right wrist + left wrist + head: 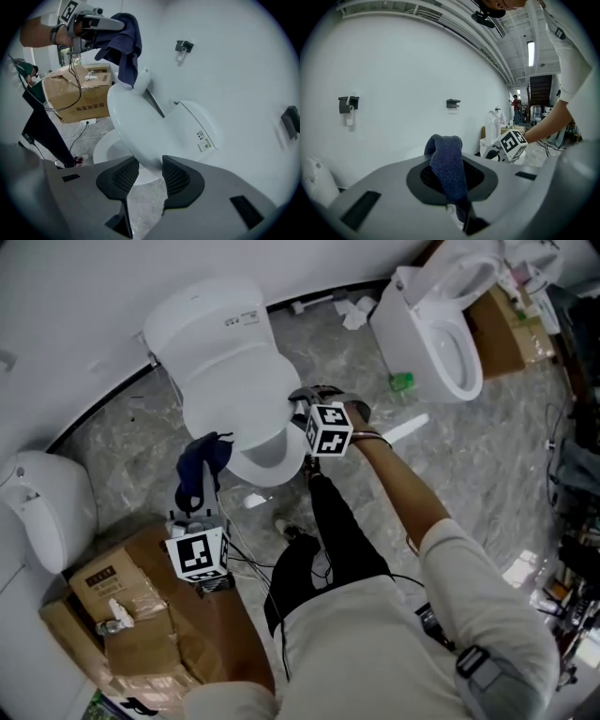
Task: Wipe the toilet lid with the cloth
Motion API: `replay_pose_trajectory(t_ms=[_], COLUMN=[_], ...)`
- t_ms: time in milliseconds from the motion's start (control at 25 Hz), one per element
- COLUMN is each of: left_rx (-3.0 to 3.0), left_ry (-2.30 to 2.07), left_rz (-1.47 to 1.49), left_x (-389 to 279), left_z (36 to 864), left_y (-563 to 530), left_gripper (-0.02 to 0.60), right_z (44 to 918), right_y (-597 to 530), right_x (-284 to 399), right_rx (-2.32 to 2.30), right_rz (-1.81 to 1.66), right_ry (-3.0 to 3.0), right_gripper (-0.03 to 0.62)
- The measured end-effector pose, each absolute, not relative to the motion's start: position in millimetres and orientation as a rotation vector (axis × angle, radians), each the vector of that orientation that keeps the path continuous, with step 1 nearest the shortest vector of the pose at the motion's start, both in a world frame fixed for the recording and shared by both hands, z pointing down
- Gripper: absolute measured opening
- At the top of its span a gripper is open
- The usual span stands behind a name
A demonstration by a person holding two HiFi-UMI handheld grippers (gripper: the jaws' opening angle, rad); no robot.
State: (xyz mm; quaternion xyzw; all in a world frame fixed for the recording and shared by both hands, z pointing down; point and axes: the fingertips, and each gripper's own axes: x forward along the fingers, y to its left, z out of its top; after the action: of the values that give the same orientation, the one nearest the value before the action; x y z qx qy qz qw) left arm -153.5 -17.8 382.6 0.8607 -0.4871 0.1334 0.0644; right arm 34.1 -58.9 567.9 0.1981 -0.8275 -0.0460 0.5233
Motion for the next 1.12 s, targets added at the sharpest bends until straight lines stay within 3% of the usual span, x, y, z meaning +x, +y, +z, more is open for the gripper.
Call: replay_pose_trajectory(t_ms=[320,1120], left_rx=[2.573,2.508], left_ry=[-1.373,-1.276], left_rz=[0.44,0.522], left_x=[-136,-125], left_z=[423,493], left_y=[-6,1], left_gripper=[0.041,0.041], right_z=[595,688], right_y=[-23,48], right_x=[39,39], right_rx=[0.385,0.112], right_rz=[0.012,0.097], right_ry=[-2.072,-1.915], right_gripper=[0.224,0.256])
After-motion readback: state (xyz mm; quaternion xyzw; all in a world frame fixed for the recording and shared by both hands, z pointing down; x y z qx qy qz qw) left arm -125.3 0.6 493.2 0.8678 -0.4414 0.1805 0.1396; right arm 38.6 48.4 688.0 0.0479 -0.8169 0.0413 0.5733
